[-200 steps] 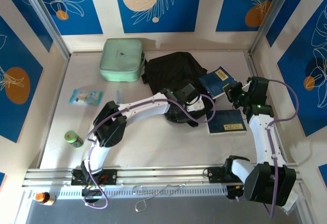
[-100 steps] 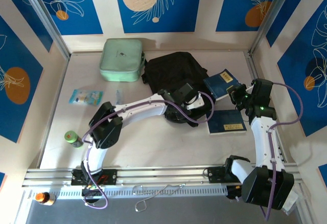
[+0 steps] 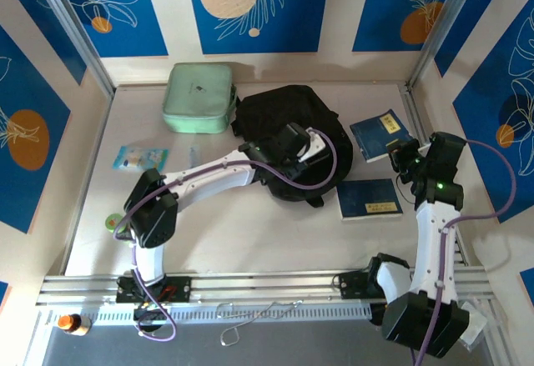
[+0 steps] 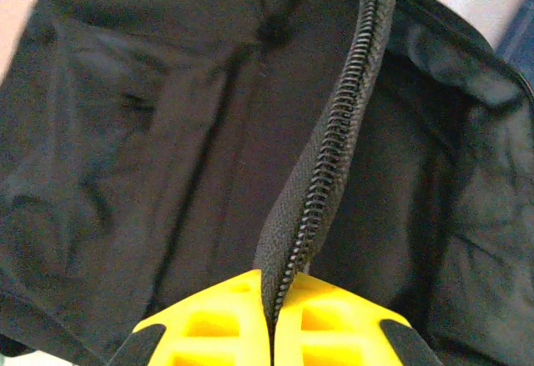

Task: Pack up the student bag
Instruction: Open the student bag at the top-center of the table.

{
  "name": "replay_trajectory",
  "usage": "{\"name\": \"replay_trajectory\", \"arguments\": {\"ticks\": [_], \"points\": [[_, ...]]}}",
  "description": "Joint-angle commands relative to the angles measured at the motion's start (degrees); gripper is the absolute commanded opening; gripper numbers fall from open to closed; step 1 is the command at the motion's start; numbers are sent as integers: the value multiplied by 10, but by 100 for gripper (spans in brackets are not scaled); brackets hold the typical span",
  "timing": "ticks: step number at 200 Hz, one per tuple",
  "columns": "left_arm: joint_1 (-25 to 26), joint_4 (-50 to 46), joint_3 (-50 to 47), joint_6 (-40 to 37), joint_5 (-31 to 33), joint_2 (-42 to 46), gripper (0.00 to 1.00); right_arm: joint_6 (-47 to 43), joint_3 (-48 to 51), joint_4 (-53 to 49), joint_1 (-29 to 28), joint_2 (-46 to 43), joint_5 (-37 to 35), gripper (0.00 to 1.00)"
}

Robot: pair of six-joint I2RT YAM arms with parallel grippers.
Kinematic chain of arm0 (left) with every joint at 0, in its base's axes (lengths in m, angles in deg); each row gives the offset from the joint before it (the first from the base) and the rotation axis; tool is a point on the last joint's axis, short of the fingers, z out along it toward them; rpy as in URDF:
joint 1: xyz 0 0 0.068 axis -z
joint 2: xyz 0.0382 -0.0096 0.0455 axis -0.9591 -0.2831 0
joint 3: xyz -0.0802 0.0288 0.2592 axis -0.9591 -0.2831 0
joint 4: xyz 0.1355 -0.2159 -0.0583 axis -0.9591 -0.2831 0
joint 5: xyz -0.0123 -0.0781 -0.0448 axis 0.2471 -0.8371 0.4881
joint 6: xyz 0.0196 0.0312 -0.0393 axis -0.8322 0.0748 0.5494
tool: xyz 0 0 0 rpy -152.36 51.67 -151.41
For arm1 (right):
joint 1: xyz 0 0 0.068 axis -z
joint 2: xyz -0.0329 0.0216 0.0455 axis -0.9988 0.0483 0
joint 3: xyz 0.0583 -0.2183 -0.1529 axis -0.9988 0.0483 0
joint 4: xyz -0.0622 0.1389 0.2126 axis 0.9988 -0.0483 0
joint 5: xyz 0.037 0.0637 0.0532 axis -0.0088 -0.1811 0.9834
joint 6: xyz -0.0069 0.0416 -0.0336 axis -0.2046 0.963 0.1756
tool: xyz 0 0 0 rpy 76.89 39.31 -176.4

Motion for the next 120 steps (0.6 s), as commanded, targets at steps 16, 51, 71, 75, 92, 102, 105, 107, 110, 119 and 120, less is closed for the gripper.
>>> {"name": "replay_trajectory", "arguments": {"ticks": [16,51,71,75,92,102,105,107,110,119,120], "points": [[-18,99,4,64,52,42,0,9,-18,-57,19,-30,-19,0],[-25,132,22,80,50,38,0,28,-6,-66,16,-31,36,0],[-25,139,32,79,36,30,0,73,21,-31,-12,-23,79,0],[-25,141,33,78,36,30,0,79,24,-25,-20,-21,84,0],[-25,145,38,75,32,29,0,104,33,-7,-66,-9,75,0],[-25,150,37,73,25,31,0,121,41,14,-95,-5,68,0],[-25,153,36,72,22,32,0,126,42,20,-104,-4,67,0],[-25,154,36,72,21,33,0,130,44,24,-110,-2,65,0],[-25,156,35,71,18,34,0,135,45,29,-118,0,63,0],[-25,162,33,69,11,37,0,144,47,37,-141,9,56,0],[-25,163,33,69,11,37,0,145,47,38,-144,11,55,0]]}}
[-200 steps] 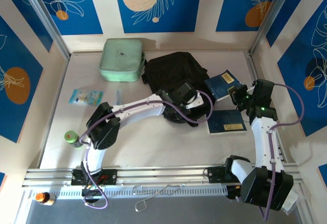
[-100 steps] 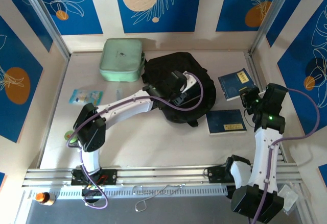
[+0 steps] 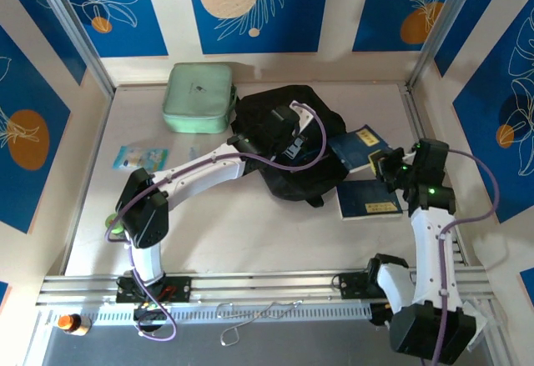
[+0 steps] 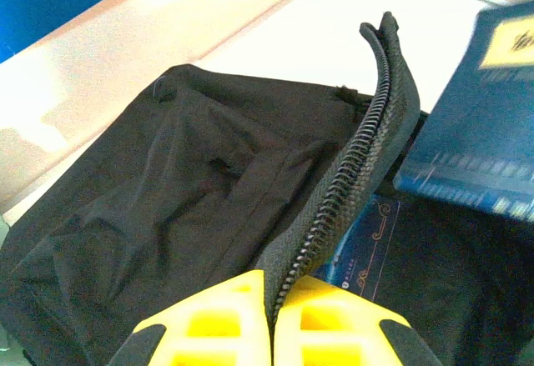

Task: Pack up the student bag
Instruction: Open the student bag at the top-center of the table, then place the book in the student bag.

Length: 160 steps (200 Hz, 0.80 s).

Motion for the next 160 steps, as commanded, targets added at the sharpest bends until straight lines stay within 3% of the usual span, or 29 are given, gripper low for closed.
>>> {"name": "replay_trajectory", "arguments": {"ticks": [1,63,110,160], "points": [[-3,64,28,-2,-24,20,0,52,9,57,-51,13,11,0],[-3,79,12,1,-60,33,0,114,41,159,-178,83,-50,0],[-3,74,7,8,-72,38,0,147,56,260,-190,168,-65,0],[-3,74,4,18,-78,38,0,192,48,345,-197,324,-76,0]]}}
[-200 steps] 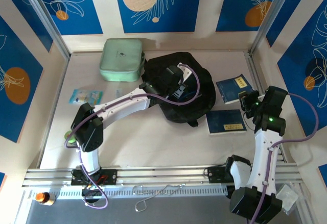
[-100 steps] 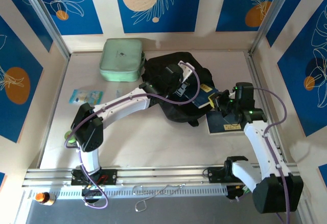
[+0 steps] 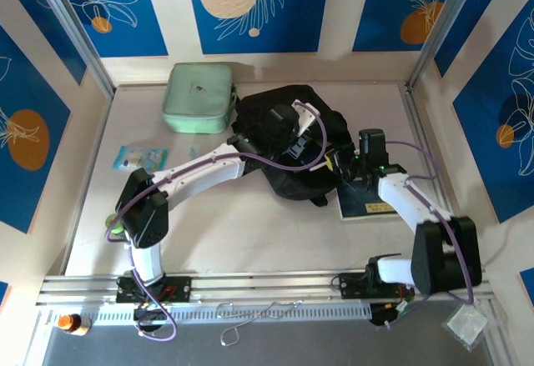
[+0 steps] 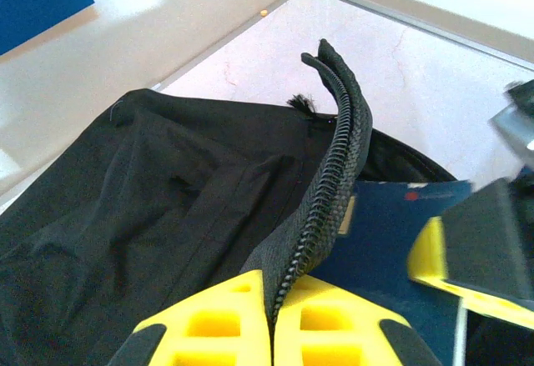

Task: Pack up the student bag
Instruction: Place the book in the student bag.

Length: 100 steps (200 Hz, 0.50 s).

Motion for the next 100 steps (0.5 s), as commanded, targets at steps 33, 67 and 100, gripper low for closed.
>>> {"name": "replay_trajectory", "arguments": {"ticks": [33,67,100], "points": [[-3,52,7,13,-21,33,0,43,-42,98,-19,135,-13,2],[-3,51,5,17,-17,33,0,55,-78,109,-27,206,11,9],[-4,49,5,21,-18,33,0,69,-89,136,-28,237,33,18]]}}
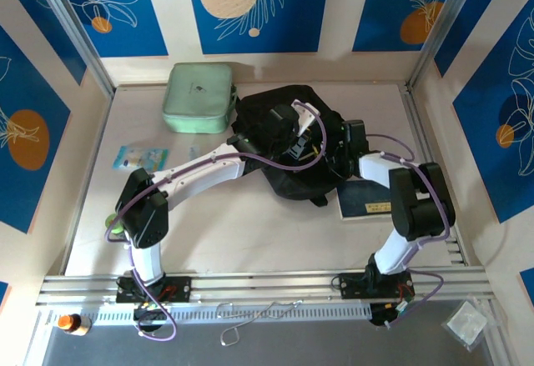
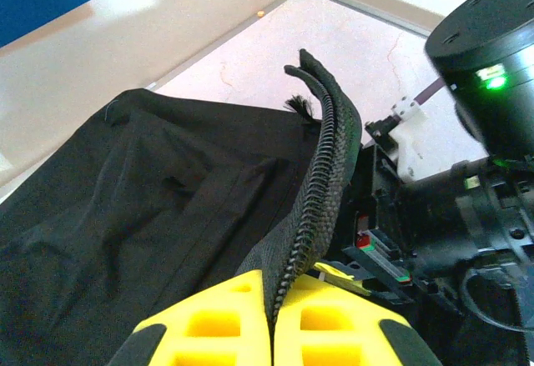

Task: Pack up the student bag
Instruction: Place the book in the student bag, then close the student bag at the top-center of the table.

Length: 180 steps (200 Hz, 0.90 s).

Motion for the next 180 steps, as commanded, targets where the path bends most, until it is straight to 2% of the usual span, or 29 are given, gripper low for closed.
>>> {"name": "replay_trajectory", "arguments": {"ticks": [1,29,58,78,109,124,153,164,180], "points": [[-4,47,6,11,-13,33,0,18,-13,-7,-7,24,24,19],[-6,38,5,12,-6,31,0,3,-8,-26,-1,3,50,39],[-17,56,-31,23,-8,34,0,-47,1,-115,-1,-97,51,56],[-30,63,-58,42,-18,34,0,-85,22,-192,-1,-174,27,61],[-39,82,-99,59,-49,41,0,-124,68,-282,14,-283,-24,63],[-41,81,-116,58,-88,43,0,-148,75,-323,26,-328,-65,63],[-41,56,-142,68,-209,56,52,-210,53,-394,49,-386,-154,66],[-41,54,-156,76,-223,71,67,-229,43,-410,65,-397,-170,67],[-42,57,-183,90,-218,97,82,-251,36,-417,94,-404,-169,68]]}}
